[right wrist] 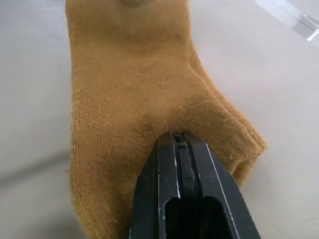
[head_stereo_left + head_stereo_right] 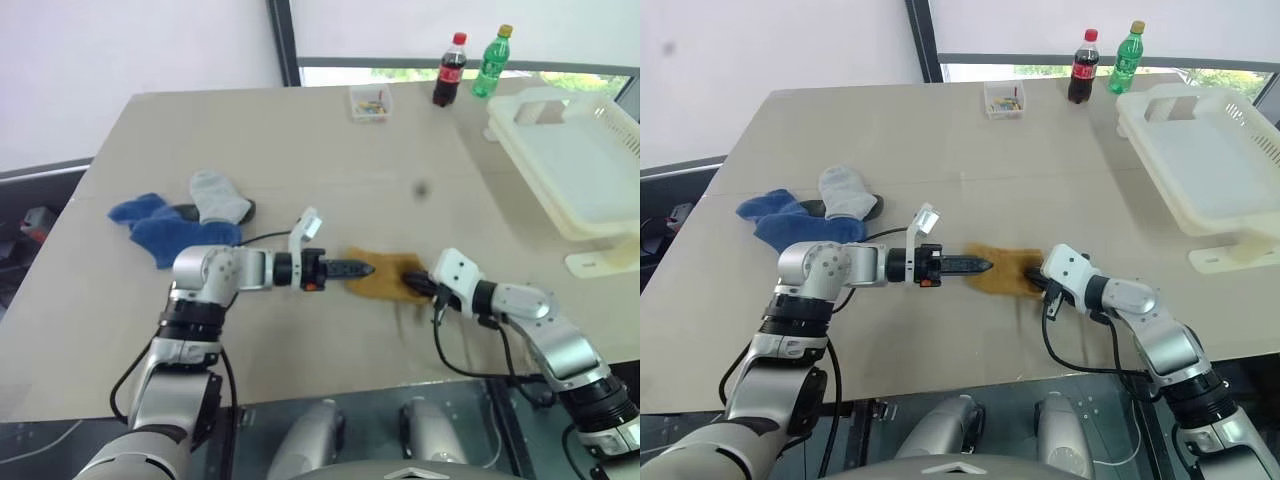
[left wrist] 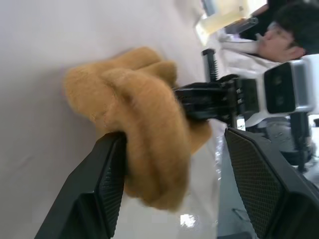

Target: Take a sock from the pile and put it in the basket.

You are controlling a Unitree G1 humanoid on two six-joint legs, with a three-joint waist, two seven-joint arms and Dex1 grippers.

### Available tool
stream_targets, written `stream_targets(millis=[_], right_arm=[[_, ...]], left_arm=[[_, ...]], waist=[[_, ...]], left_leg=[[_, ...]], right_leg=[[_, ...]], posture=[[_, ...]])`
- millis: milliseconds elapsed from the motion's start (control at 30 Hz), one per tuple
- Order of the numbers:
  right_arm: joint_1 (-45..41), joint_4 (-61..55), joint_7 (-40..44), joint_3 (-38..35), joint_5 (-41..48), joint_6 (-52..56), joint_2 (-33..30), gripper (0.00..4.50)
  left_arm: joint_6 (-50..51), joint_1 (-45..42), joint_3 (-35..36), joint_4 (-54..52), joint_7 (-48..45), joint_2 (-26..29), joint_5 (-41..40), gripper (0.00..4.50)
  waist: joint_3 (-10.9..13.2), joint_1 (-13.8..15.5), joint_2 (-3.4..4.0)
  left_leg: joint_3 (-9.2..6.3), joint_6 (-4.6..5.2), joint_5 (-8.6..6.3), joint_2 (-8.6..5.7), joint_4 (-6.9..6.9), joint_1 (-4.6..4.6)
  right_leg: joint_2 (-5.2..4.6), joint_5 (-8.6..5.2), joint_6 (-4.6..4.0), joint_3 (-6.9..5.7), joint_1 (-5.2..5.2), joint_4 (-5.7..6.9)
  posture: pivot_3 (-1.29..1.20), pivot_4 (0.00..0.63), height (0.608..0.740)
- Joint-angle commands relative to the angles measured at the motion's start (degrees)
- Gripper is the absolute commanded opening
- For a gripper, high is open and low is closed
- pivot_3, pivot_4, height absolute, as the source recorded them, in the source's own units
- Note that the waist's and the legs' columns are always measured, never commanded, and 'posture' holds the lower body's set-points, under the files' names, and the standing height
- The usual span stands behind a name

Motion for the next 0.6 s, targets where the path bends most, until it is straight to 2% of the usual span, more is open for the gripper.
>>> stream_targets(millis=[33, 367, 600], right_arm=[[0.7, -2.5, 0.0, -2.0, 0.4, 0.1, -0.7, 0.0], [1.6, -4.5, -0.4, -3.2, 0.6, 1.6, -0.9, 0.0], [2.5, -6.4, -0.8, -3.8, 0.9, 3.2, -0.7, 0.0]], left_arm=[[1.1, -1.8, -1.1, -0.1, -3.3, -0.7, -1.9, 3.24], [-2.7, -7.7, -7.6, 9.6, -11.0, -6.9, 1.2, 3.24], [-4.5, -11.0, -9.6, 15.1, -14.4, -11.4, 2.7, 3.24]], waist=[[0.0, 0.0, 0.0], [0.0, 0.1, -0.01], [0.0, -0.1, -0.02]], left_leg=[[0.0, 0.0, 0.0, 0.0, 0.0, -0.01], [0.0, 0.0, 0.0, -0.01, 0.0, -0.03], [0.01, 0.0, 0.0, -0.02, -0.01, -0.05]], right_leg=[[0.0, 0.0, 0.0, 0.0, -0.01, 0.0], [0.0, 0.0, 0.0, -0.01, 0.0, -0.02], [0.0, 0.0, 0.0, 0.01, -0.04, -0.02]], posture=[[0.0, 0.15, 0.74], [0.0, 0.15, 0.74], [0.0, 0.15, 0.74]])
